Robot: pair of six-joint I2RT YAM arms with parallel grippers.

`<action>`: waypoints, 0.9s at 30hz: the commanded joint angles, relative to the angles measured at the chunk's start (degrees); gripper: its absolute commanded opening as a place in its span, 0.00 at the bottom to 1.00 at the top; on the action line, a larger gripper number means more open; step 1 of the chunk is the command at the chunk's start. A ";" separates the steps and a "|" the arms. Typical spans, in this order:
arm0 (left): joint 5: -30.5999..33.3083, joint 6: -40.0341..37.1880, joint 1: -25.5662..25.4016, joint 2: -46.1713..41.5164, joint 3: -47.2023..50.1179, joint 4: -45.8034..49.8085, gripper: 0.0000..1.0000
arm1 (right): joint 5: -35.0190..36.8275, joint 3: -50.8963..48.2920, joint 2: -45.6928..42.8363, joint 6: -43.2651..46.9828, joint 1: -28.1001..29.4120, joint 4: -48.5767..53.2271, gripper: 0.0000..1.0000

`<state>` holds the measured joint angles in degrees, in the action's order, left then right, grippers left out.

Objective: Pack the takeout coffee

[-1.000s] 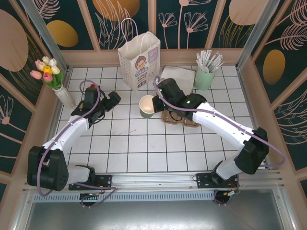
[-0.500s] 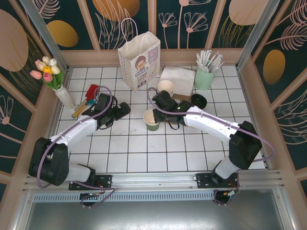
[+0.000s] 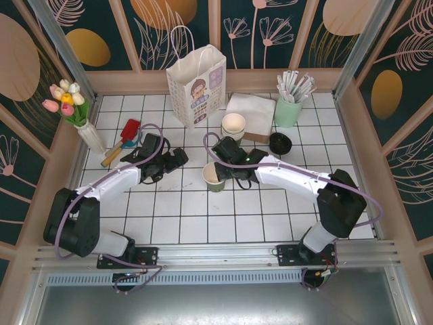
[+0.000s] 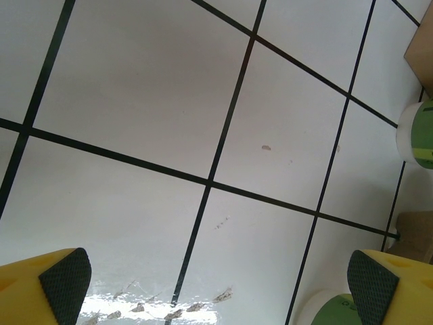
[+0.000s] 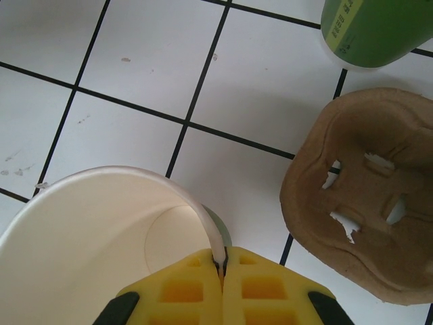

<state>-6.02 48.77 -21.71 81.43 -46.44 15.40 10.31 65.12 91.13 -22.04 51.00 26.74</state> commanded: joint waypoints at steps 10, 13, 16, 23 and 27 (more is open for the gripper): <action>-1.71 0.26 -0.26 2.04 0.12 -0.72 0.99 | 2.89 -0.96 0.95 -2.96 0.34 -0.12 0.14; -1.55 0.23 -0.25 2.14 0.13 -0.71 0.99 | 3.21 -0.66 1.26 -2.92 0.32 0.24 0.16; -1.55 0.25 -0.26 2.25 0.16 -0.71 0.99 | 3.54 -0.27 1.36 -3.10 0.32 0.71 0.19; -1.84 0.21 -0.24 2.51 -0.06 -0.90 0.99 | 4.64 0.61 0.54 -3.32 0.33 1.63 0.25; -1.82 0.29 -0.26 2.55 -0.16 -0.90 0.99 | 4.88 1.23 -1.35 -3.60 0.24 1.66 0.31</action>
<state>-7.27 48.77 -21.71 83.46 -46.44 15.18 13.72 64.86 91.88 -24.62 51.00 27.33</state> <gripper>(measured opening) 0.988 0.307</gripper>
